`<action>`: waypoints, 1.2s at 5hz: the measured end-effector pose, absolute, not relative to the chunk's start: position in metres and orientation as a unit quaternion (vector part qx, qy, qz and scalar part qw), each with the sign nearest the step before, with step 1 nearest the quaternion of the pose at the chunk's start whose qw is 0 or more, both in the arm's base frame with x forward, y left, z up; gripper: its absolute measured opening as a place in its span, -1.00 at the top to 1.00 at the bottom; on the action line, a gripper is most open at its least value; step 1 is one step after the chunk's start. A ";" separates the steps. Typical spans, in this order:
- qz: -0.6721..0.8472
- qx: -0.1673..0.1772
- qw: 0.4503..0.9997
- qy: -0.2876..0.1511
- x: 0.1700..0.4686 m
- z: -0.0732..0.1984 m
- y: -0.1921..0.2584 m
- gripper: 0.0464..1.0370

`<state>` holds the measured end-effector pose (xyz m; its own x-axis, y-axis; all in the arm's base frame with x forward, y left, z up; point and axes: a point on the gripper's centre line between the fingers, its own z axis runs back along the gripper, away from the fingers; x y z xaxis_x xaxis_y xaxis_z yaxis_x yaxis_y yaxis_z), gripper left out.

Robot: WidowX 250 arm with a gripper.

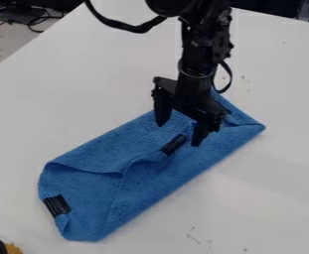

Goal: Unfold the cloth from left to right

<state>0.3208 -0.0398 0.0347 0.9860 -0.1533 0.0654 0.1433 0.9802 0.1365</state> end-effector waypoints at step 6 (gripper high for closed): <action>-0.070 0.062 0.994 -0.048 0.308 0.010 -0.041 -0.94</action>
<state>0.3085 -0.0413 0.0102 0.9855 -0.1458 0.0865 0.1339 0.9823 0.1308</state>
